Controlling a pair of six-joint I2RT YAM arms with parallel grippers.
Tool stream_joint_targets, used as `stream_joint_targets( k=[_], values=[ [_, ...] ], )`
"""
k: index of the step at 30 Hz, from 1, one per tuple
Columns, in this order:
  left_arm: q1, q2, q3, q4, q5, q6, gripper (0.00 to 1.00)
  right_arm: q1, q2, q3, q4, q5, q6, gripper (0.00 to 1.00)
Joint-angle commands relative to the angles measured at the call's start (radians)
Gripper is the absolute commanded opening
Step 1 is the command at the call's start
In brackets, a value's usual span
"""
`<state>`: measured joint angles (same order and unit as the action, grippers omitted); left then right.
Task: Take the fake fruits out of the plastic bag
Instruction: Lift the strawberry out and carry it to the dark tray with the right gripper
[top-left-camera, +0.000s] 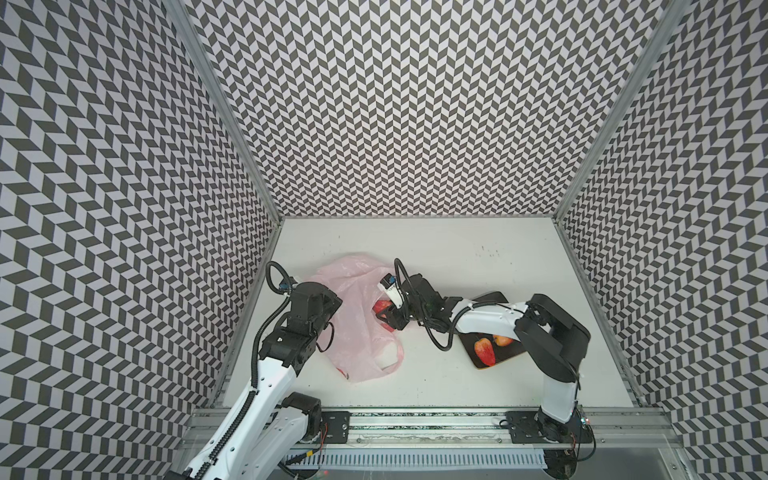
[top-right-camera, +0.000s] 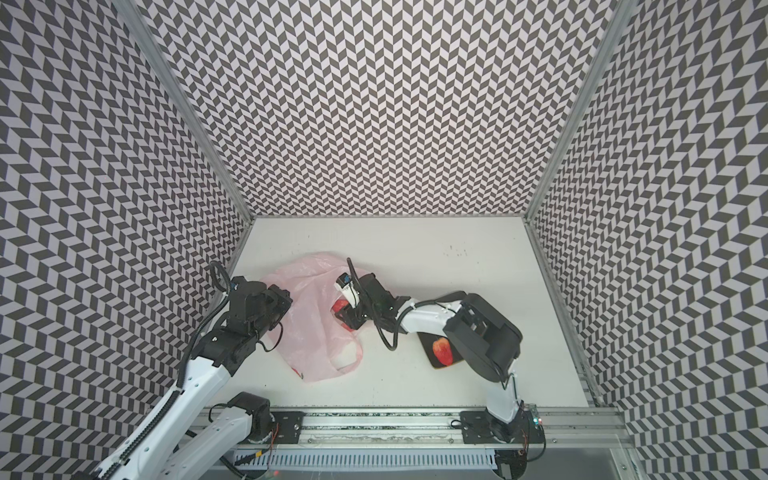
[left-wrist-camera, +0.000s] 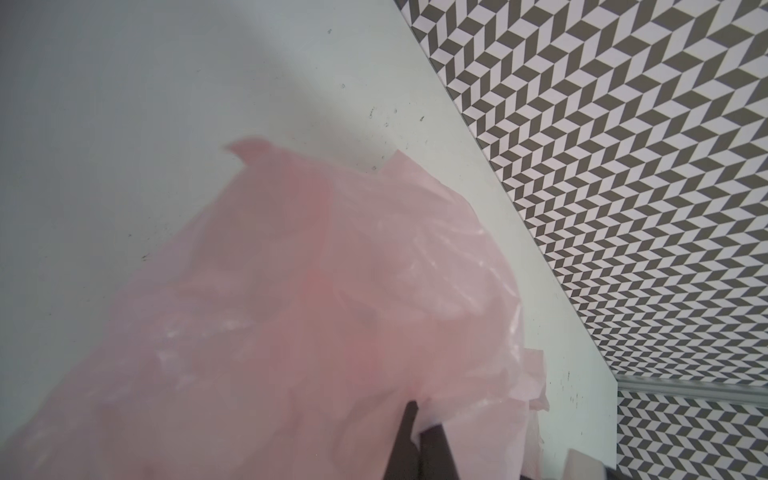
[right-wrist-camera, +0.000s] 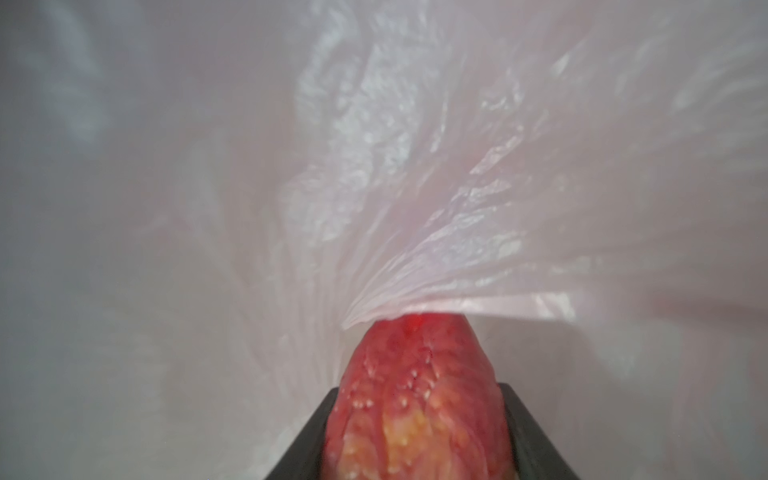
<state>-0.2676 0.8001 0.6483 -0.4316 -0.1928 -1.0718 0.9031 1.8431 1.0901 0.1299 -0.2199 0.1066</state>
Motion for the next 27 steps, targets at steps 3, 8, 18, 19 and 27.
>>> stream_joint_targets(
  k=[3, 8, 18, 19, 27],
  values=[
    [0.006, 0.011, -0.010, 0.008, -0.061, -0.050, 0.00, 0.007, -0.181, -0.115, -0.039, -0.020, 0.015, 0.43],
    [0.006, 0.017, -0.017, 0.008, -0.070, -0.050, 0.00, 0.005, -0.365, -0.190, -0.112, 0.014, 0.011, 0.43],
    [0.006, 0.040, -0.007, 0.025, -0.062, -0.023, 0.00, -0.073, -0.671, -0.271, -0.317, 0.277, 0.153, 0.42],
    [0.007, 0.044, -0.003, 0.028, -0.062, -0.018, 0.00, -0.100, -0.695, -0.279, -0.338, 0.298, 0.177, 0.42],
    [0.007, 0.065, 0.000, 0.056, -0.048, -0.009, 0.00, -0.308, -0.785, -0.354, -0.480, 0.379, 0.329, 0.42]
  ],
)
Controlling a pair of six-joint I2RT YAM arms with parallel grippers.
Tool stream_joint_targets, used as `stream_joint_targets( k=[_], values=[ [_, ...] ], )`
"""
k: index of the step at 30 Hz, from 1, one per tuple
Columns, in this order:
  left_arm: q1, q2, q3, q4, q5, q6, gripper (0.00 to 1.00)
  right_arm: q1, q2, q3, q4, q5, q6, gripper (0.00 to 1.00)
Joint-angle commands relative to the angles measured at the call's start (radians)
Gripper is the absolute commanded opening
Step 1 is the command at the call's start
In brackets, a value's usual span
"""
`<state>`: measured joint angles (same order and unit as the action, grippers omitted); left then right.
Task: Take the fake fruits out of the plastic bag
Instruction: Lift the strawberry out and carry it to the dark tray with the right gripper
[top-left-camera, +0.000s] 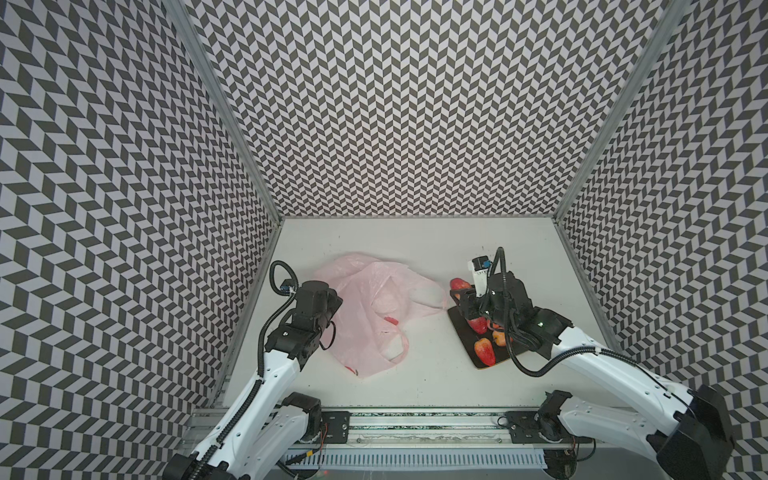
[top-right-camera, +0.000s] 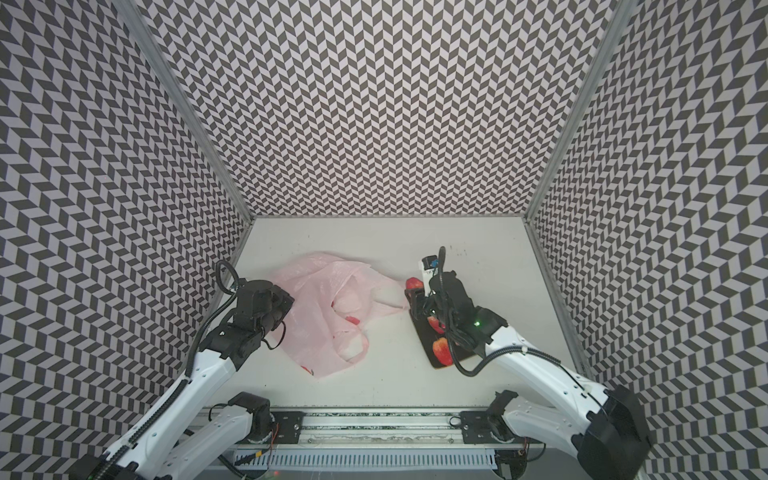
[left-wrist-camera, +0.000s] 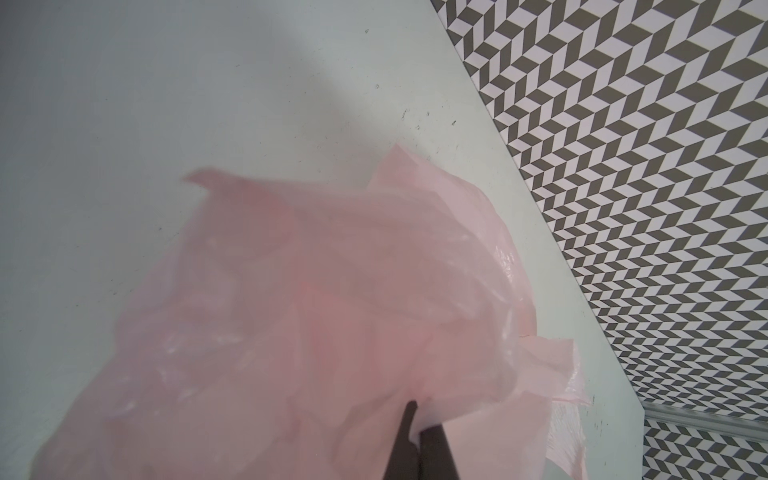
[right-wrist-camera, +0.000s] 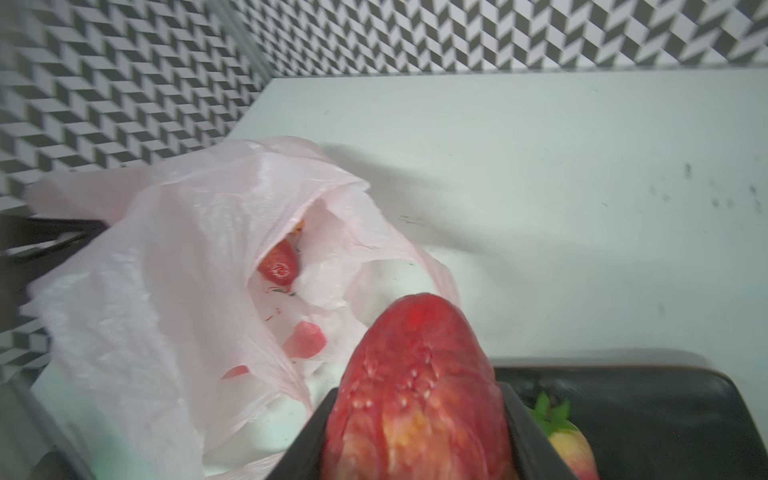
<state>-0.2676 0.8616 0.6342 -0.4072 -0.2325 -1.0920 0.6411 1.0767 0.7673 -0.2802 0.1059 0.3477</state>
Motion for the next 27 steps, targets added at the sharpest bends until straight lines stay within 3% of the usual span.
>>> stream_joint_targets(
  k=[1, 12, 21, 27],
  values=[
    [0.007, 0.005, 0.013, 0.035, -0.005, 0.012, 0.00, -0.075, -0.026, -0.047, -0.069, 0.053, 0.104, 0.42],
    [0.007, 0.008, 0.001, 0.058, 0.024, 0.024, 0.00, -0.339, 0.081, -0.184, 0.118, -0.039, 0.113, 0.42],
    [0.007, 0.008, -0.008, 0.070, 0.041, 0.025, 0.00, -0.444, 0.219, -0.202, 0.179, -0.116, 0.105, 0.43],
    [0.007, 0.008, -0.008, 0.074, 0.044, 0.026, 0.00, -0.460, 0.256, -0.214, 0.199, -0.141, 0.111, 0.48]
  ],
)
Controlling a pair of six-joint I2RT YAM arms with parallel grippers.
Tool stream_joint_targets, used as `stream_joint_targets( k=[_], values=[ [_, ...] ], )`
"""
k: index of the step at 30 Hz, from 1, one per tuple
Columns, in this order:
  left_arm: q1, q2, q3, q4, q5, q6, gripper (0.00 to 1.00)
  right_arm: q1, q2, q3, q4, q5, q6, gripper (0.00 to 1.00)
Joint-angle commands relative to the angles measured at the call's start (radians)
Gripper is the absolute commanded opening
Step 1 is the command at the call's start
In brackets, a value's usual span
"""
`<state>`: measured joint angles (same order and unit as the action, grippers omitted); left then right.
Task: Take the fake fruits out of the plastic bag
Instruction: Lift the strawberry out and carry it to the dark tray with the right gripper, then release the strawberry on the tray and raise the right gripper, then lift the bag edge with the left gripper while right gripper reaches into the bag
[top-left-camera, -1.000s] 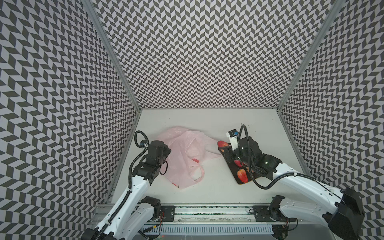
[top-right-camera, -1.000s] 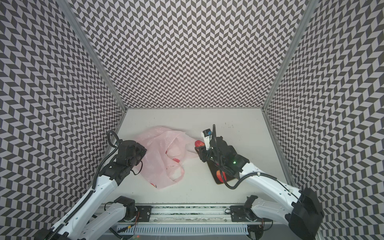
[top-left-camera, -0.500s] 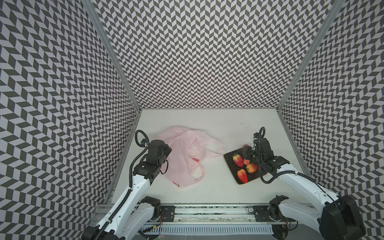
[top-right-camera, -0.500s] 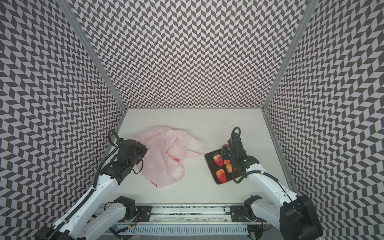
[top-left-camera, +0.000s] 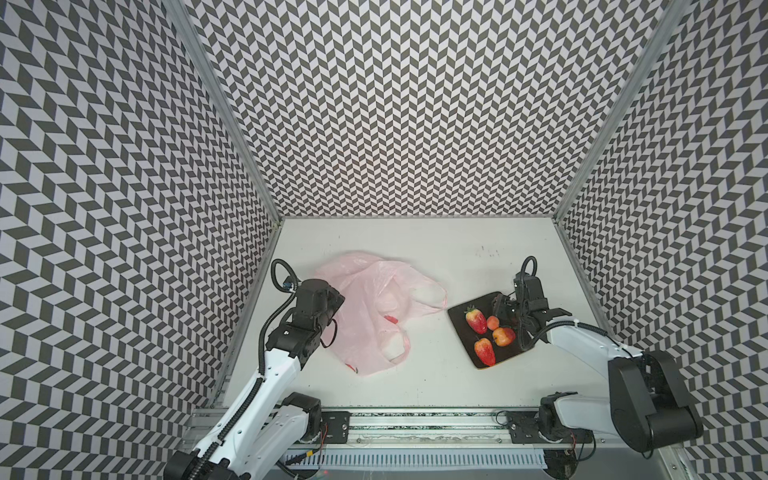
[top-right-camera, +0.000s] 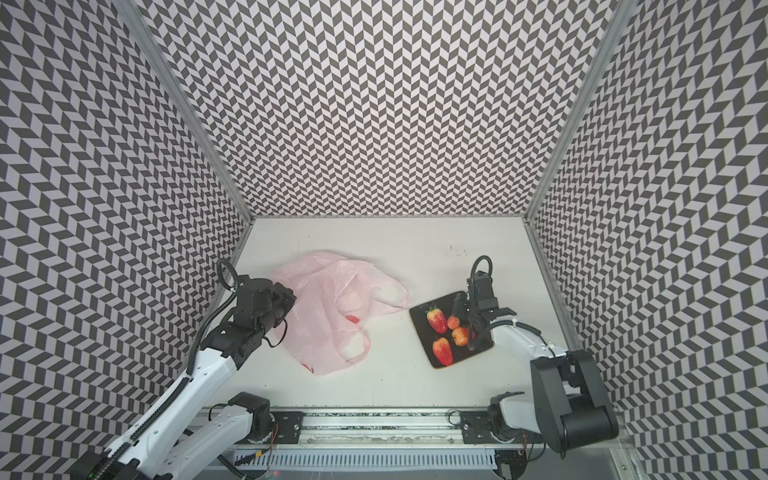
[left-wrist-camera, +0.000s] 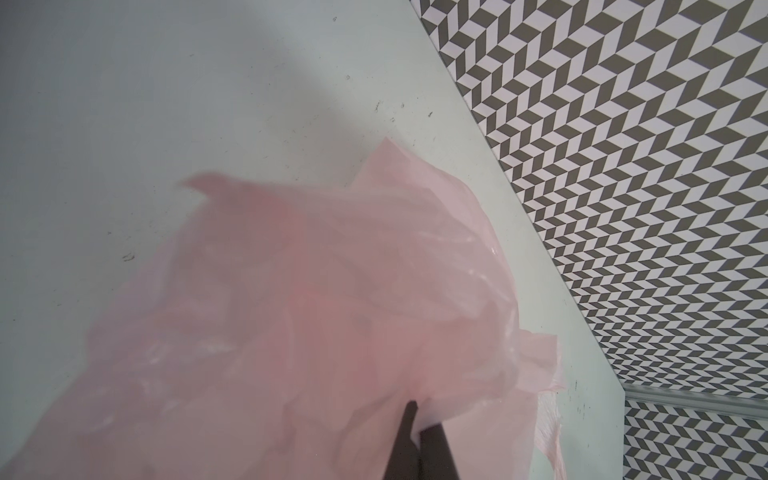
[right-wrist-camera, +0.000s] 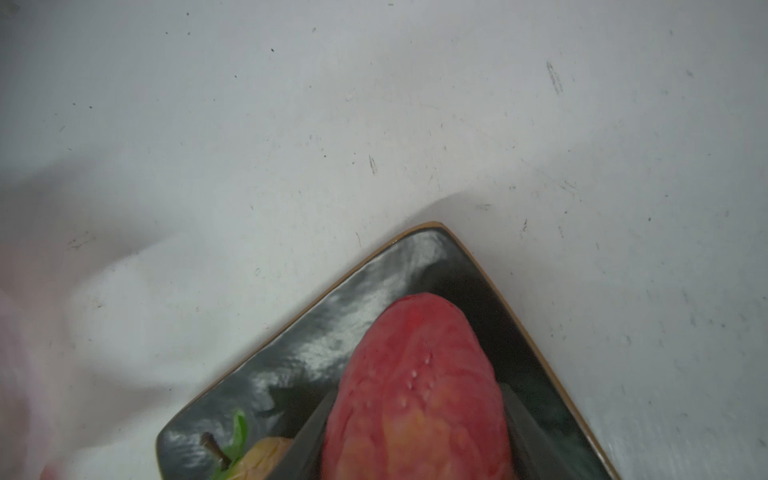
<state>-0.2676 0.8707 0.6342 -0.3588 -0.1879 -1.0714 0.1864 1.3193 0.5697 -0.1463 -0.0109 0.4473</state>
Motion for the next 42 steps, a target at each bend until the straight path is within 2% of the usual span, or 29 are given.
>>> stream_joint_targets(
  k=[1, 4, 9, 15, 22, 25, 28, 32, 35, 38, 42],
  values=[
    [0.007, 0.000, -0.007, 0.027, 0.001, 0.005, 0.00, -0.005, 0.016, -0.020, 0.066, -0.027, 0.012, 0.49],
    [0.007, 0.004, -0.011, 0.028, 0.007, 0.004, 0.00, -0.007, 0.014, -0.039, 0.072, -0.028, 0.023, 0.55],
    [0.007, 0.005, -0.016, 0.027, 0.009, 0.003, 0.00, -0.007, -0.019, -0.045, 0.049, -0.004, 0.023, 0.75],
    [0.007, 0.005, -0.015, 0.025, 0.010, 0.002, 0.00, -0.006, -0.102, -0.013, -0.018, 0.020, 0.001, 0.83],
    [0.006, 0.001, -0.010, 0.012, 0.017, 0.003, 0.00, 0.013, -0.250, 0.062, -0.040, 0.003, -0.032, 0.81],
    [0.007, -0.007, -0.012, 0.006, 0.014, 0.005, 0.00, 0.090, -0.284, 0.095, 0.018, -0.018, -0.079, 0.78],
    [0.007, -0.008, -0.012, 0.003, 0.014, 0.005, 0.00, 0.226, -0.277, 0.104, 0.140, -0.078, -0.157, 0.72],
    [0.007, -0.005, -0.003, 0.018, 0.024, 0.017, 0.00, 0.413, -0.168, 0.136, 0.255, -0.106, -0.255, 0.68],
    [0.000, -0.008, 0.017, 0.091, 0.076, 0.088, 0.00, 0.511, -0.044, 0.182, 0.307, -0.120, -0.298, 0.65],
    [-0.045, -0.030, 0.032, 0.221, 0.139, 0.226, 0.00, 0.559, 0.070, 0.226, 0.352, -0.150, -0.301, 0.62],
    [-0.086, -0.043, 0.056, 0.257, 0.193, 0.332, 0.00, 0.589, 0.189, 0.266, 0.403, -0.196, -0.317, 0.58]
  ],
)
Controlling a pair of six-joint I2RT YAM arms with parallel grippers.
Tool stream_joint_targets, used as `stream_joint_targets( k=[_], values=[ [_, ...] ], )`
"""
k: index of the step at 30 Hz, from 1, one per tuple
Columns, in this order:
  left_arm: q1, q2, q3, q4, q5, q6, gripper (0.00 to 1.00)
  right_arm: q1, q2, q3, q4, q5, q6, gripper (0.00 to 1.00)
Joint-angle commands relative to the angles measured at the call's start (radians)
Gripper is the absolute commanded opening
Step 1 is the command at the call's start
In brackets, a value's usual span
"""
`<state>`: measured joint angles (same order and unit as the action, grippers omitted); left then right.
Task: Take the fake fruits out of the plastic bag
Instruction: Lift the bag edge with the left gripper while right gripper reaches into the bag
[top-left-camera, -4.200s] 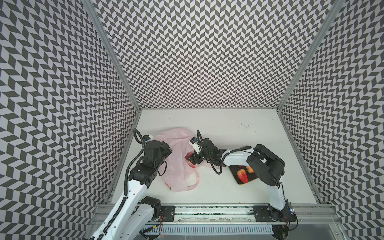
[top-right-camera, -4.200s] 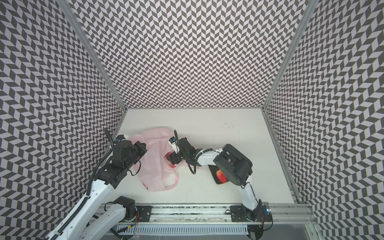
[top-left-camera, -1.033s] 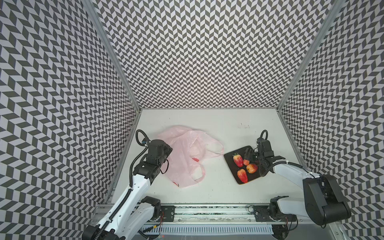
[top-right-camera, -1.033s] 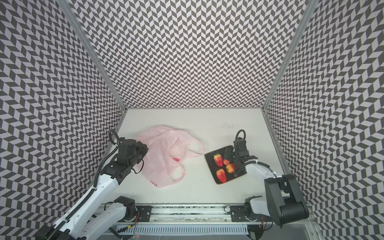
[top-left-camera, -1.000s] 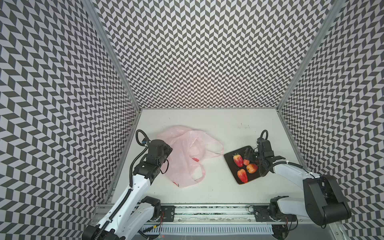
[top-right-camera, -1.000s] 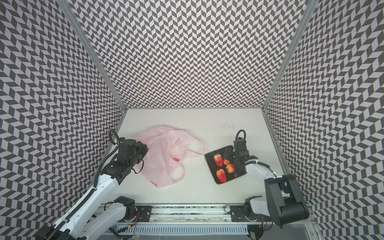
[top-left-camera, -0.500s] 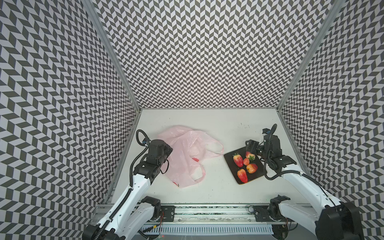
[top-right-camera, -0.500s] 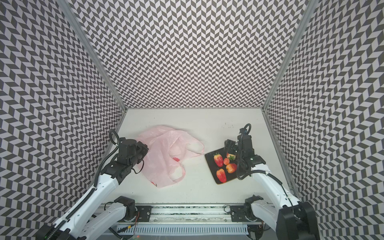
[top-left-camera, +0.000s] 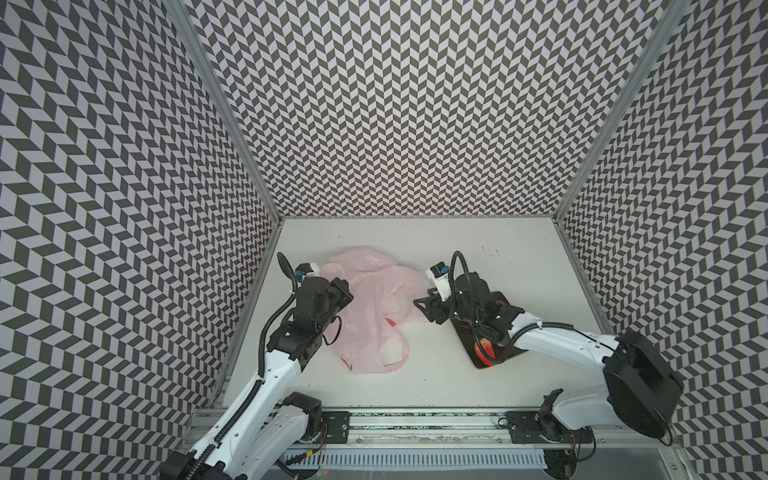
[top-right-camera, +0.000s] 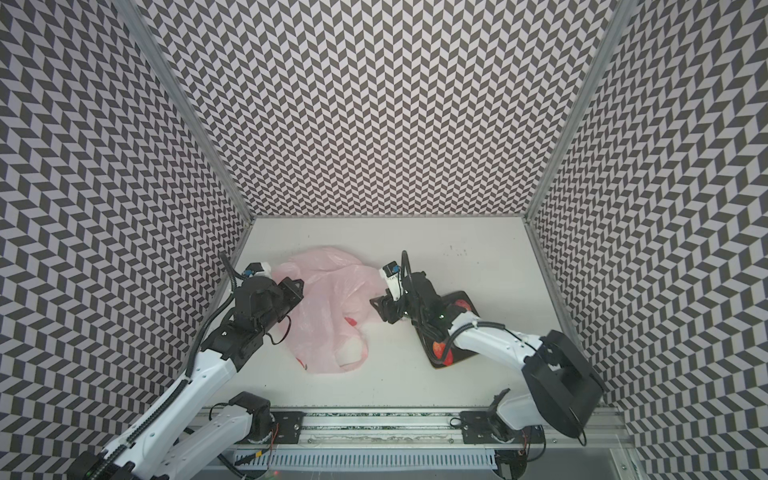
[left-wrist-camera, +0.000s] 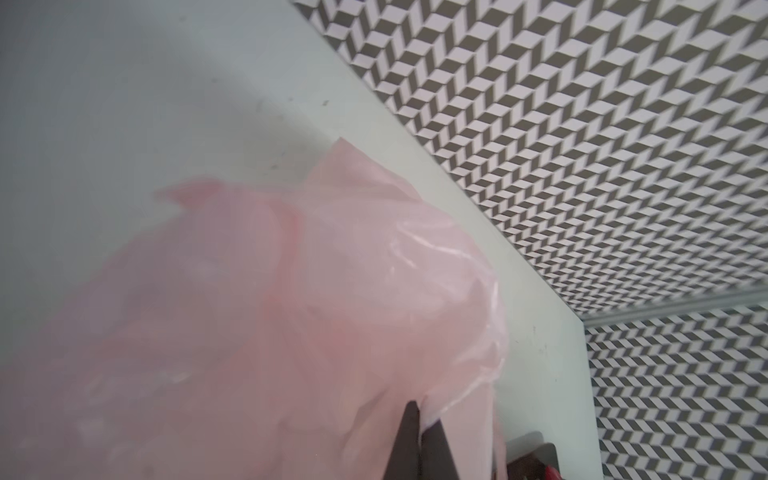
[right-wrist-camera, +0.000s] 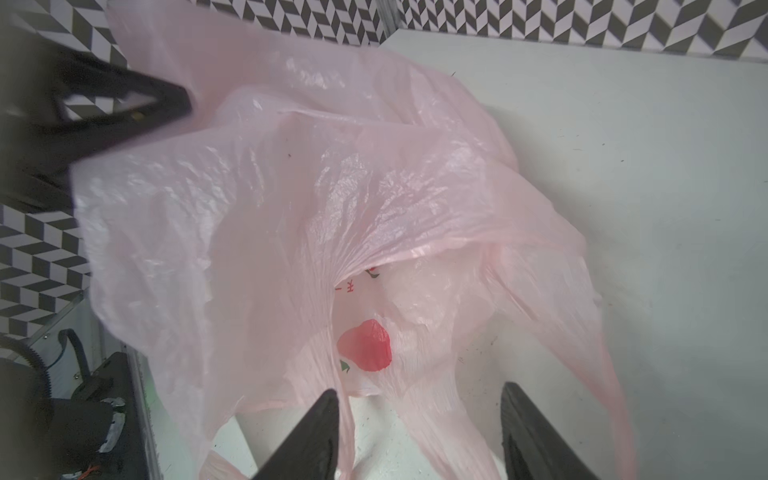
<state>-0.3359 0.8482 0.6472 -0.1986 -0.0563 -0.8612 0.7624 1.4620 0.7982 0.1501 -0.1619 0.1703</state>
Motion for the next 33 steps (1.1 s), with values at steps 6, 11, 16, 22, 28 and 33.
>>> stream_joint_targets(
  k=[6, 11, 16, 22, 28, 33],
  values=[
    [-0.030, -0.069, 0.005, 0.111, 0.100, 0.102, 0.00, 0.035, 0.186, 0.096, 0.098, -0.106, -0.056, 0.52],
    [-0.043, -0.101, 0.005, 0.138, 0.106, 0.108, 0.00, 0.055, 0.231, 0.094, 0.098, -0.117, -0.044, 0.51],
    [-0.044, -0.100, 0.006, 0.138, 0.062, 0.087, 0.00, 0.068, 0.186, 0.068, 0.105, -0.091, -0.008, 0.51],
    [-0.058, -0.096, 0.015, 0.226, 0.033, 0.057, 0.00, 0.103, 0.066, -0.043, 0.146, -0.098, -0.054, 0.51],
    [-0.072, -0.083, -0.003, 0.272, 0.011, -0.018, 0.00, 0.141, 0.084, -0.053, 0.165, -0.081, -0.069, 0.51],
    [-0.124, -0.086, -0.001, 0.307, -0.026, -0.045, 0.00, 0.160, 0.213, 0.035, 0.186, 0.027, -0.010, 0.49]
  ],
)
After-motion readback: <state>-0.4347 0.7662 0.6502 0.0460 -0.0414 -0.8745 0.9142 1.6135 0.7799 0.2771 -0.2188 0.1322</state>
